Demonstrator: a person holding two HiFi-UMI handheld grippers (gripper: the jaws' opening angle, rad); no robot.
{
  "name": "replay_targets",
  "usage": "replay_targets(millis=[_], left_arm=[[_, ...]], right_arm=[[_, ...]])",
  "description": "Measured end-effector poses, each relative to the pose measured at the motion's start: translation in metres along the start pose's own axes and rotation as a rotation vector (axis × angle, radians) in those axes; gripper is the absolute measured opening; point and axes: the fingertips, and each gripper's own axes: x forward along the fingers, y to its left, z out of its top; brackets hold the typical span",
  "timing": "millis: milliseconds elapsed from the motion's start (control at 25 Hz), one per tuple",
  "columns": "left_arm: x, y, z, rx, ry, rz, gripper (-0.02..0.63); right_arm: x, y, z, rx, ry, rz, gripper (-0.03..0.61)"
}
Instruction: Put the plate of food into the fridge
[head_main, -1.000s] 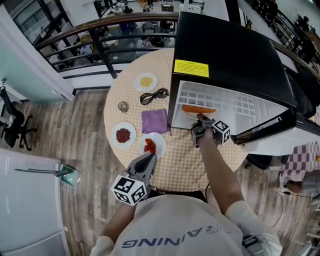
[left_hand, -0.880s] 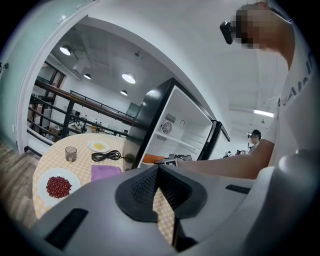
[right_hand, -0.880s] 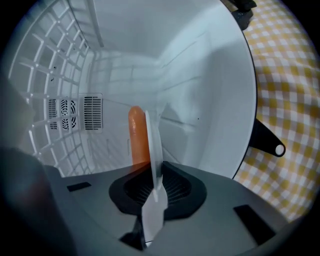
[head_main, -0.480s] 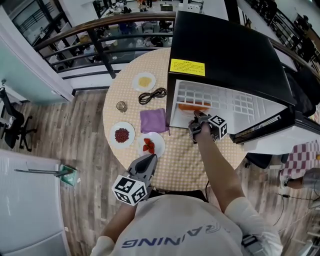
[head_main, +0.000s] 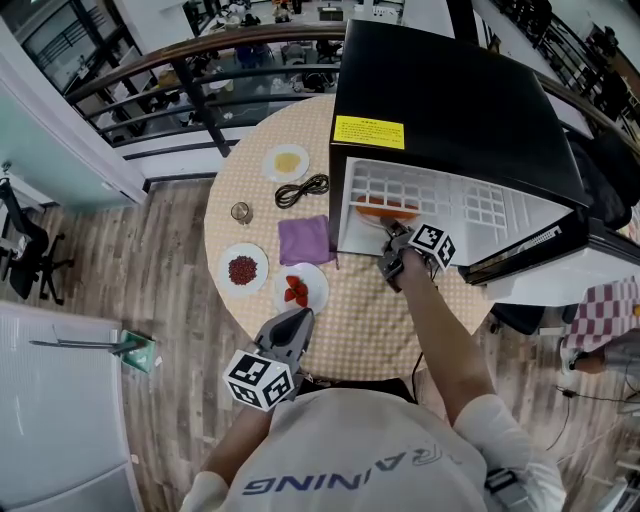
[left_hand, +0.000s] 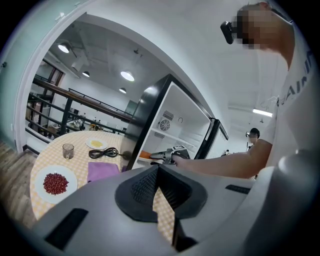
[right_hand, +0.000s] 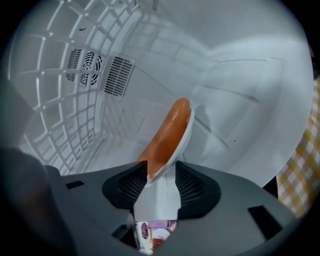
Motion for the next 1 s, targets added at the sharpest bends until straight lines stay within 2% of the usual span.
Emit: replay_targets(millis=[120, 320, 440, 520, 640, 840, 1000], left_arm=[[0.001, 0.001, 0.000, 0.001, 0.001, 0.000, 0.008], [-0.001, 0.005, -0.002, -0.007, 0.005, 0.009, 0.008], [-0.001, 0.006, -0.004, -0.014, 0.008, 0.010, 0.008], [-0.001, 0.006, -0.005, -0.021, 0.010, 0.009, 0.008], [-0.001, 0.007, -0.005, -0.032, 0.010, 0.007, 0.008], [-0.001, 0.007, -0.006, -0.036, 0.011, 0.008, 0.008], [-0.003, 0.007, -0.006, -0.041, 0.010, 0.007, 0.008]], right_arm=[[0.001, 0.004, -0.003, -0.147, 0.039, -0.011, 0.214], [0.002, 0.002, -0.018, -0.449, 0.161, -0.076, 0.245], [0.000, -0.004, -0.024, -0.544, 0.217, -0.119, 0.247], [-0.001, -0.008, -0.027, -0.549, 0.249, -0.148, 0.246], [-0.002, -0.012, -0.029, -0.494, 0.278, -0.184, 0.245], [-0.006, -0.015, -0.035, -0.396, 0.299, -0.179, 0.244], [-0.013, -0.019, -0.034, -0.317, 0.266, -0.169, 0.241]])
